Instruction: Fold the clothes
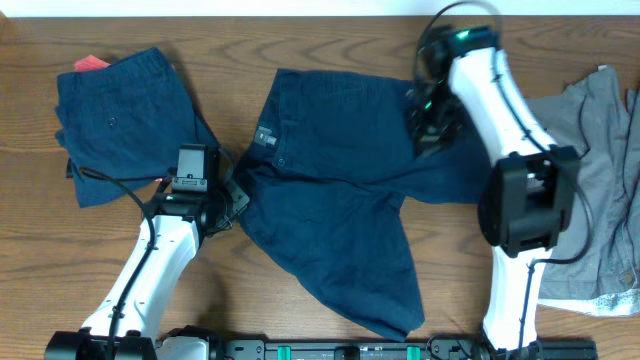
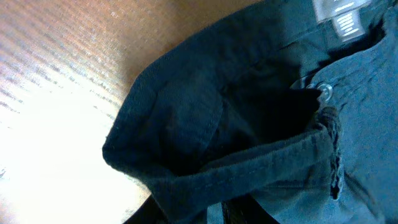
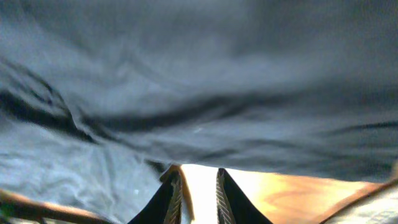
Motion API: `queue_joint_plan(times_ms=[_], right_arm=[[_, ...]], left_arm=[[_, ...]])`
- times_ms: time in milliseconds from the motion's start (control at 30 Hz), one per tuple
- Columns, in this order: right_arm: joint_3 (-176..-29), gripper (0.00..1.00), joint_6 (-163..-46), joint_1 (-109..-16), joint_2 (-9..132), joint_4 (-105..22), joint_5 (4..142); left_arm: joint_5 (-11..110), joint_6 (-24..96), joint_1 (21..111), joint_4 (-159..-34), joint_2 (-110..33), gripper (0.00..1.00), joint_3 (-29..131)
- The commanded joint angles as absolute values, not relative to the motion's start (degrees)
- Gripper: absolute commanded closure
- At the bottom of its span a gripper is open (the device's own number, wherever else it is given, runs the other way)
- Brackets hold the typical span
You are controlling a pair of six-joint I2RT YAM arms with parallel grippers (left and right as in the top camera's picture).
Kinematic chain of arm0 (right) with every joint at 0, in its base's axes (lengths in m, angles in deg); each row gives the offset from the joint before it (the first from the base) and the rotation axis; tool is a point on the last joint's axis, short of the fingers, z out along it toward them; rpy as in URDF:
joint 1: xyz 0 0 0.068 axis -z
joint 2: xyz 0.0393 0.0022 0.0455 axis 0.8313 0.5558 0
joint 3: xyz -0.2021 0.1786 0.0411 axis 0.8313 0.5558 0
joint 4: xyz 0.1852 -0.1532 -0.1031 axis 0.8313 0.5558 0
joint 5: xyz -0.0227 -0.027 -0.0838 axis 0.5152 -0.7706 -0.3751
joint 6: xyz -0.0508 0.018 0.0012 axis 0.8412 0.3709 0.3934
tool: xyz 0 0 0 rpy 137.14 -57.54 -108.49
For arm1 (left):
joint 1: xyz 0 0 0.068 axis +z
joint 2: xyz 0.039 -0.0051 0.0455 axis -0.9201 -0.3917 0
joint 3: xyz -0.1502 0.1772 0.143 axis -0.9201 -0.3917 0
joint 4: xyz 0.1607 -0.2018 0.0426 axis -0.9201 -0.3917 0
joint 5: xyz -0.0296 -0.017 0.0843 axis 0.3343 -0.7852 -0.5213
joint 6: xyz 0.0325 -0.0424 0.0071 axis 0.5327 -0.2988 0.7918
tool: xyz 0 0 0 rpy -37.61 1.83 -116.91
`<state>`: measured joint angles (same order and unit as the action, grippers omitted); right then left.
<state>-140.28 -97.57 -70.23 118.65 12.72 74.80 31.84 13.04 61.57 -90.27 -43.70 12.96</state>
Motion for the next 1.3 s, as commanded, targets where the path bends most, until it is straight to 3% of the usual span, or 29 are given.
queue_joint_plan(times_ms=[0,367,667,800,867,933,1267], right_arm=[[-135.3,0.82,-97.0,-73.0,119.1,11.1,78.0],[-120.0,0.82,-104.1,-73.7,119.1,-9.0,72.0],[-120.6,0.8,-100.9,-70.8,119.1,-32.5,68.4],[-121.1,0.76,-100.4,-70.9,119.1,-36.9,68.3],[-121.7,0.64,-100.4,-70.9,119.0,-36.2,68.3],[-122.9,0.6,-100.5,-70.8,118.5,-33.1,67.9],[-129.7,0.53,-110.6,-66.7,102.9,-10.1,64.2]], left_arm=[[31.7,14.0,61.4,-92.0,-43.9,0.76,13.1],[34.0,14.0,61.3,-95.3,-43.9,0.76,13.0],[36.4,14.0,59.6,-91.3,-44.3,0.76,13.0],[36.4,14.0,56.7,-85.8,-44.8,0.76,13.0],[36.1,14.0,55.3,-83.4,-45.4,0.76,13.0],[35.4,14.0,54.5,-82.6,-45.8,0.76,13.0],[34.3,14.0,54.4,-83.3,-46.0,0.76,13.0]])
